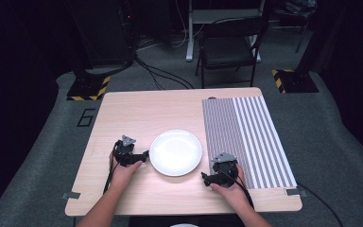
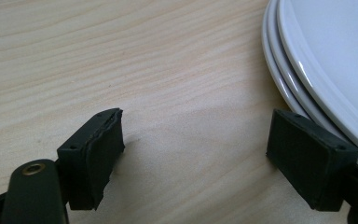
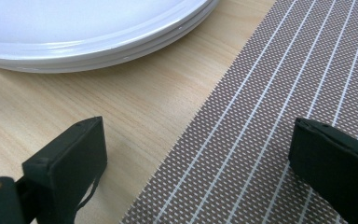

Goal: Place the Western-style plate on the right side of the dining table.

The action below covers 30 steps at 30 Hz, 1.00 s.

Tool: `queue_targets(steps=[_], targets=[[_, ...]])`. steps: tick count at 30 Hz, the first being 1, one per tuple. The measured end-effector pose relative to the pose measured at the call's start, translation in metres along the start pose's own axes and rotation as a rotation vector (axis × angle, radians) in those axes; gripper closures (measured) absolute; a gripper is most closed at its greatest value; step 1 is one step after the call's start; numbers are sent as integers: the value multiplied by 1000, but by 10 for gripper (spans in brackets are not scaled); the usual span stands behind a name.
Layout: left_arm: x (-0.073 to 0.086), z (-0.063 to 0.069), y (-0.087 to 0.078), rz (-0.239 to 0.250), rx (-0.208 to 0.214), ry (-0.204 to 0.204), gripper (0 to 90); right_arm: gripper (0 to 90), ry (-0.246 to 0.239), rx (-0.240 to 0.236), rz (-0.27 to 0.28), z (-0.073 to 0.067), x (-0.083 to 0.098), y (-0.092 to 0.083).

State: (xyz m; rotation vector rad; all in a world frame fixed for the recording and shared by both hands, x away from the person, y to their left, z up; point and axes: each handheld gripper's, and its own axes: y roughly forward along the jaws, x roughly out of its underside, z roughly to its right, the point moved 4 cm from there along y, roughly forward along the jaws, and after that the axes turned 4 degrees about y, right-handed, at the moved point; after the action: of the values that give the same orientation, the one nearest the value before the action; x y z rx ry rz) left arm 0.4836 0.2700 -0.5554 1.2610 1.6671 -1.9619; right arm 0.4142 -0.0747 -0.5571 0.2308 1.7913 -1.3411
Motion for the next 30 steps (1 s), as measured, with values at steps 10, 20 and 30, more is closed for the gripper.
queue_targets(steps=[10,20,30], targets=[[0,0,0,3,-7,-9,182,50,3,11,4,0,0,0],[0,-1,-1,5,-12,-14,203,57,9,25,8,0,0,0],[0,-1,-1,11,-21,-19,227,138,41,50,31,0,-1,-1]])
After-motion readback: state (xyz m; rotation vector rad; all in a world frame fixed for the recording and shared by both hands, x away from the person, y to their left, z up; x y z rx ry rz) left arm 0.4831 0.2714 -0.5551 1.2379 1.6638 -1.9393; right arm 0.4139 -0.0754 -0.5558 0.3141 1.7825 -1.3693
